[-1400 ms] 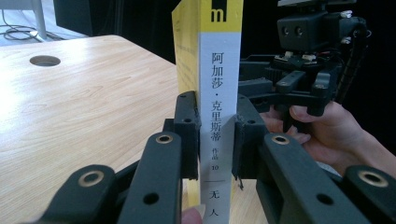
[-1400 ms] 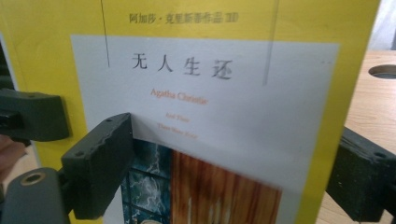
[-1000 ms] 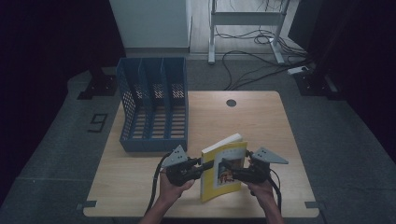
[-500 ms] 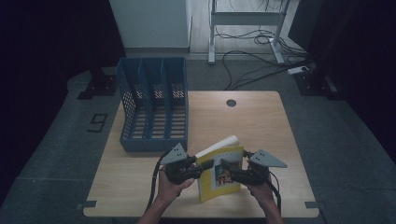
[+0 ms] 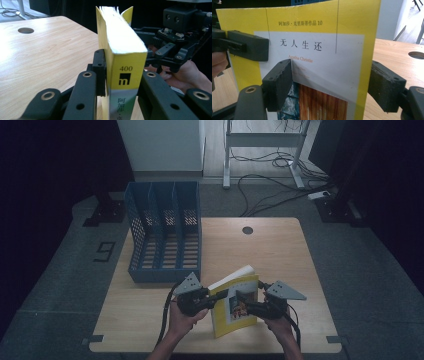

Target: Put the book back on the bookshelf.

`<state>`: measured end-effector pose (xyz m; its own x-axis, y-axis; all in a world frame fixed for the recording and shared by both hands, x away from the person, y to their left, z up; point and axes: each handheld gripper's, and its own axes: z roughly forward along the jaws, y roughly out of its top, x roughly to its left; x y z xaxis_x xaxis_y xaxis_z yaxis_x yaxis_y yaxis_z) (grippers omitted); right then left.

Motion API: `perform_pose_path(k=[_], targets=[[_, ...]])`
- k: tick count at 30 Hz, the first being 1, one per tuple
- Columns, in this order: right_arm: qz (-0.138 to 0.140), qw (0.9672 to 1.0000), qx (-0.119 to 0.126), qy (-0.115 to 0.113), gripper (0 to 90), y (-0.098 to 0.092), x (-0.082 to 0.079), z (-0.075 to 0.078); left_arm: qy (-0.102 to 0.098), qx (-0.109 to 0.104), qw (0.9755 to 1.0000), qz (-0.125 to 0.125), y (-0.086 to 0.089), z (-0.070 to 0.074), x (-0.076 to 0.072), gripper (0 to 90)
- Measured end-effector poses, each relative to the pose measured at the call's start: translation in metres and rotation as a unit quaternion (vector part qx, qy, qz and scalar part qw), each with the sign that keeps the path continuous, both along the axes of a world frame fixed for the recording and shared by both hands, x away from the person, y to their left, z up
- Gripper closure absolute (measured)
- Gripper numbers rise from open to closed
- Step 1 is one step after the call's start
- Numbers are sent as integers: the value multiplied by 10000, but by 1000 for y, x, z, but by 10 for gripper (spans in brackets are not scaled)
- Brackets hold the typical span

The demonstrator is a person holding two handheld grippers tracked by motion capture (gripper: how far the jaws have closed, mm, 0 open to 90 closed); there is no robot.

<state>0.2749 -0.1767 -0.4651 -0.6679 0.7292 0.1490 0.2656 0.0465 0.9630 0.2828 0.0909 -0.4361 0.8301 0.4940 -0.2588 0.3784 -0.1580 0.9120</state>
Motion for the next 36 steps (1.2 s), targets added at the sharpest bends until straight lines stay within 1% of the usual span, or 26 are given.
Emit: perform_pose_path(k=[4,7,12,14,16,18,20,24,25,30,36], targets=[[0,10000,-36,10,249,0,0,-1,7,-16,10000,40,0,0,0,755],[8,10000,-26,35,257,0,1,-2,26,-92,9999,80,2,-2,1,757],[37,9999,-36,91,259,0,3,-5,43,-150,9998,100,3,-3,2,759],[34,9999,-25,113,259,-2,4,-6,17,-195,9997,143,4,-2,1,760],[-4,9999,-15,126,260,-4,4,-6,-18,-299,9992,262,5,0,-1,760],[-47,9999,22,130,263,-7,4,-6,-30,-354,9989,309,8,3,0,760],[-92,9998,73,141,265,-9,5,-6,-71,-339,9986,392,11,7,1,759],[-180,9997,73,130,269,-14,5,-7,-107,-367,9979,522,23,13,3,758],[-198,9997,76,148,269,-15,5,-8,-89,-433,9975,559,28,14,3,758],[-312,9992,-25,251,270,-19,7,-15,-103,-579,9964,615,43,19,5,758],[-444,9978,-266,411,269,-19,12,-29,-126,-652,9955,670,50,23,6,758]])
